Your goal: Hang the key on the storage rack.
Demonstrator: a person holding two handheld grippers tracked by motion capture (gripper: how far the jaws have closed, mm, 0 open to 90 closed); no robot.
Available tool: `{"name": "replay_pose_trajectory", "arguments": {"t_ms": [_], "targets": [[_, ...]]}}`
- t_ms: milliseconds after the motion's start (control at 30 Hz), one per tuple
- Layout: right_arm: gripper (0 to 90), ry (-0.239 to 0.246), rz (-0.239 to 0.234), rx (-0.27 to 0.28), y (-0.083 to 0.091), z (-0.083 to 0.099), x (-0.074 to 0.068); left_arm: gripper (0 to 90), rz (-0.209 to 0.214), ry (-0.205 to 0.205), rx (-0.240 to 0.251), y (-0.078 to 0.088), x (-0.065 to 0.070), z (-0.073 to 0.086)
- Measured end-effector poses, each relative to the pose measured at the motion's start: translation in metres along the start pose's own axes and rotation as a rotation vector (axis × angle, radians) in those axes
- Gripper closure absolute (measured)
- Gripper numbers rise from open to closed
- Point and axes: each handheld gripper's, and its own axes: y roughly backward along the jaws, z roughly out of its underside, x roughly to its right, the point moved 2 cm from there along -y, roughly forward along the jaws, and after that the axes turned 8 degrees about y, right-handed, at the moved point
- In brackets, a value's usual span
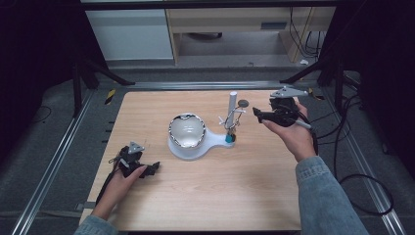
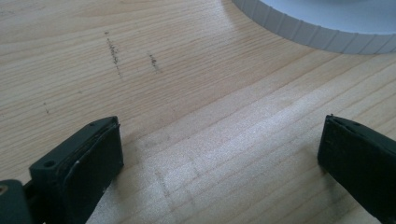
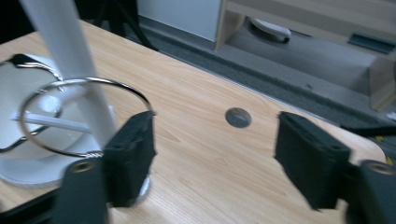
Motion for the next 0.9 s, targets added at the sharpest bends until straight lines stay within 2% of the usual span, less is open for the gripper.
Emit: {"name": "replay_pose_trajectory", "arguments": {"t_ms": [33, 100, 133, 267, 433, 567, 900], "targets": [[17.5, -0.028, 0.008, -0.012, -0.001, 0.005, 0.002, 0.0, 0.0, -0.001, 0.0, 0.0, 0.0, 0.0], [15.2, -0.037, 0.011, -0.014, -0.001, 0.007, 0.004, 0.0, 0.0, 0.0, 0.0, 0.0, 0.0, 0.0], [11.4, -0.069, 0.02, -0.025, -0.002, 0.012, 0.007, 0.0, 0.0, 0.0, 0.0, 0.0, 0.0, 0.0], [8.4, -0.094, 0.031, -0.044, -0.002, 0.022, 0.012, 0.0, 0.0, 0.0, 0.0, 0.0, 0.0, 0.0], [8.4, -0.102, 0.028, -0.051, -0.001, 0.033, 0.014, 0.0, 0.0, 0.0, 0.0, 0.0, 0.0, 0.0], [8.4, -0.115, 0.028, -0.075, -0.001, 0.049, 0.017, 0.0, 0.0, 0.0, 0.0, 0.0, 0.0, 0.0], [8.6, -0.132, 0.021, -0.117, -0.003, 0.079, 0.014, 0.0, 0.0, 0.0, 0.0, 0.0, 0.0, 0.0]]}}
